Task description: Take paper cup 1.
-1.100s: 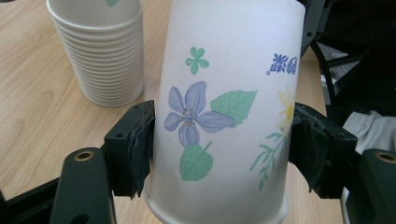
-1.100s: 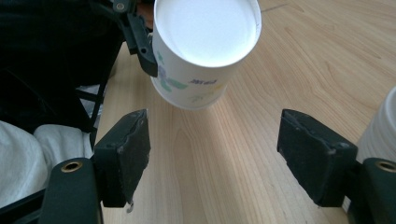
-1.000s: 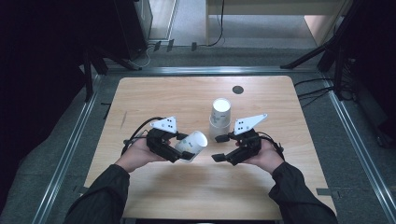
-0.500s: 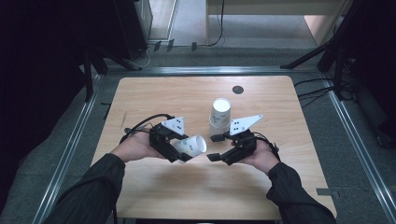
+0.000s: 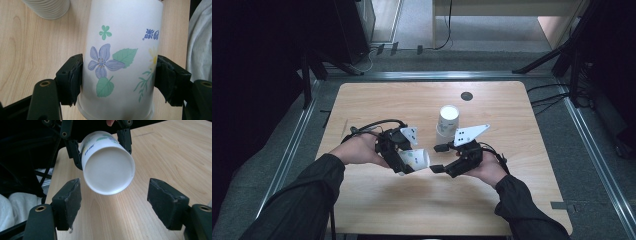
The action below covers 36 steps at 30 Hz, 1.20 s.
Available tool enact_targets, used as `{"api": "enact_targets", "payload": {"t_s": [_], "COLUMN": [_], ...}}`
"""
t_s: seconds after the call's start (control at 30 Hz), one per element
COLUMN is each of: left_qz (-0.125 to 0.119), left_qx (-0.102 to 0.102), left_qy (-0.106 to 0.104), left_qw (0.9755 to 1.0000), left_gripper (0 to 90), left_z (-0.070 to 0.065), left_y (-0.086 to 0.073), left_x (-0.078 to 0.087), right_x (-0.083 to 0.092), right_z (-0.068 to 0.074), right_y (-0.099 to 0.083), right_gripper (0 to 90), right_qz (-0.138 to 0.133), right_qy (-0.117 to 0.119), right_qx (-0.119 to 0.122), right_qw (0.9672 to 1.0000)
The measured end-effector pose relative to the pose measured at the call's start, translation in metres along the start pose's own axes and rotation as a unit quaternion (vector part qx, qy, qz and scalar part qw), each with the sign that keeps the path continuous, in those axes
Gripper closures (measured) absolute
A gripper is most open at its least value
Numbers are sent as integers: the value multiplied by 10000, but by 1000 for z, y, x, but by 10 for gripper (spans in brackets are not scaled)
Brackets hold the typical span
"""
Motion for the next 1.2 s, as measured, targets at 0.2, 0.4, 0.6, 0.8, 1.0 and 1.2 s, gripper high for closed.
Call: {"api": "enact_targets", "payload": {"t_s": [0.2, 0.4, 0.6, 0.8, 1.0, 1.2], "left_qz": [186, 269, 306, 308, 289, 280], "left_qx": [-204, -296, -391, -417, -415, -437], "left_qy": [-12, -30, -37, -52, -37, -12], "left_qw": [9996, 9992, 9988, 9986, 9987, 9987], "left_gripper": [287, 287, 287, 286, 287, 287], "left_z": [0, 0, -1, -1, -1, -1], "left_y": [6, 13, 17, 19, 19, 18], "left_x": [1, 2, 1, 1, 1, 1], "right_x": [-5, -13, -18, -20, -23, -24], "right_z": [1, 1, 2, 3, 3, 3], "right_y": [3, 6, 7, 8, 8, 9], "right_gripper": [277, 278, 285, 310, 336, 346], "right_qz": [-113, -168, -176, -187, -95, -58], "right_qy": [43, 47, 56, 68, 91, 43], "right_qx": [44, 84, 133, 156, 163, 156], "right_qw": [9999, 9998, 9997, 9997, 9998, 9999]}}
Point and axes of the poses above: each handheld gripper's, and its own axes: x roughly backward along the jaws, y roughly out of its top, z roughly to its left, the point moved 3 cm from there along -x, roughly forward along the jaws, and after that the axes turned 13 degrees about y, right-handed, at the moved point
